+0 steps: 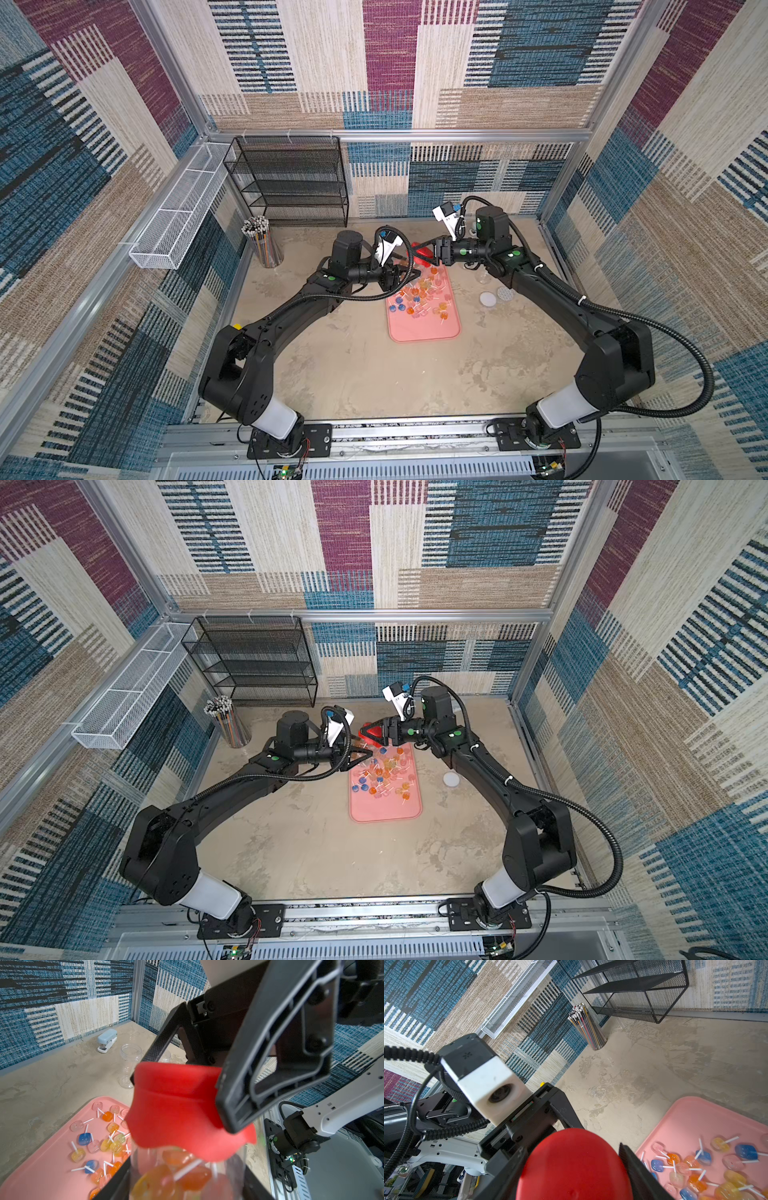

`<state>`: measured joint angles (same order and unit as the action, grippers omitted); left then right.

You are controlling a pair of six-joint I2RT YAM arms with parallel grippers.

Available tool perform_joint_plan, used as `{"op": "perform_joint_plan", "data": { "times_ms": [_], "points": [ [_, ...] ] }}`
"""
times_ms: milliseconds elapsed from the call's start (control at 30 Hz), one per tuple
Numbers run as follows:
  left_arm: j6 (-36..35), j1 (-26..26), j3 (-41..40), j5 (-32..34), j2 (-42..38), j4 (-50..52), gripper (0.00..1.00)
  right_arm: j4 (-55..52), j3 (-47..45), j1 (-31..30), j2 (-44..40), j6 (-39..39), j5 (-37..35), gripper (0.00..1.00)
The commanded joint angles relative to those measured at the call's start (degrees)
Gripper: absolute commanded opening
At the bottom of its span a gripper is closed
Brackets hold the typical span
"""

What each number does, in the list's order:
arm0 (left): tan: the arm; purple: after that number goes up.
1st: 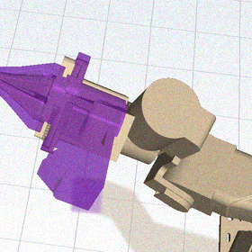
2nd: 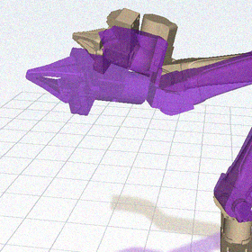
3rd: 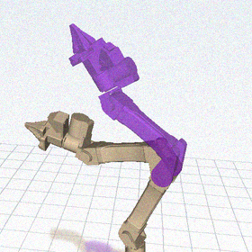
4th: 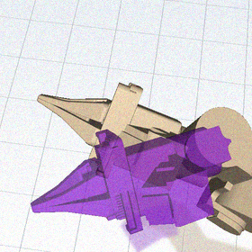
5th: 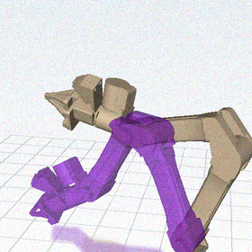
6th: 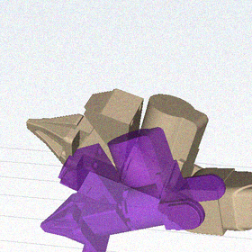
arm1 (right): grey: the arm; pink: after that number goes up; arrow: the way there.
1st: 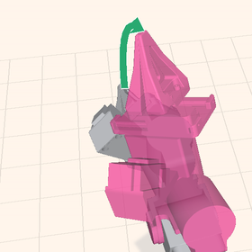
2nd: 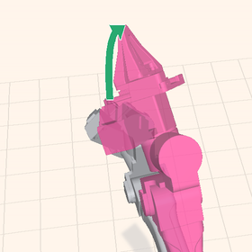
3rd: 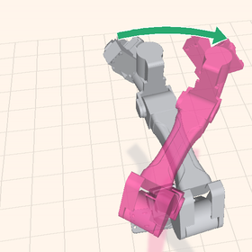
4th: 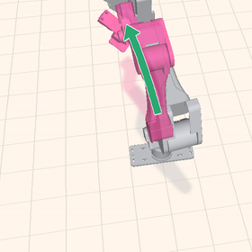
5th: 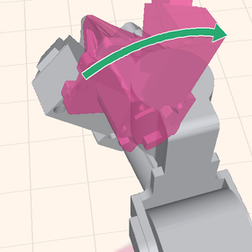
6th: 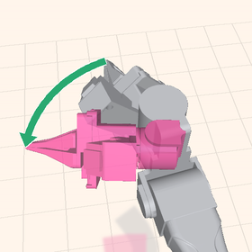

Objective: Pour the candies out of the jar
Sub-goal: Pick up the jar from the center of the board.

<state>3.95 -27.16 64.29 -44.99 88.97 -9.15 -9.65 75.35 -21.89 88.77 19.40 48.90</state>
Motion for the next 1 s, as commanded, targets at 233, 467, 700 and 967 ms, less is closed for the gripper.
{"op": "perform_joint_plan", "data": {
  "times_ms": [233,467,700,967],
  "points": [
    [-0.2,0.1,0.8,2.1,0.1,0.4,0.35,2.0,0.2,-0.1,-0.6,-0.5,1.5,0.44],
    [-1.0,0.1,2.3,1.5,0.7,3.1,0.14,2.0,0.4,-0.1,-0.7,-0.4,1.4,0.44],
    [-1.2,0.1,3.1,1.6,1.2,4.0,0.00,1.9,0.8,-0.1,-0.6,-0.4,1.4,0.45],
    [-1.4,0.1,2.9,3.1,0.7,3.8,0.00,2.2,0.6,-0.1,-1.2,0.8,-0.8,0.83]
  ]
}}
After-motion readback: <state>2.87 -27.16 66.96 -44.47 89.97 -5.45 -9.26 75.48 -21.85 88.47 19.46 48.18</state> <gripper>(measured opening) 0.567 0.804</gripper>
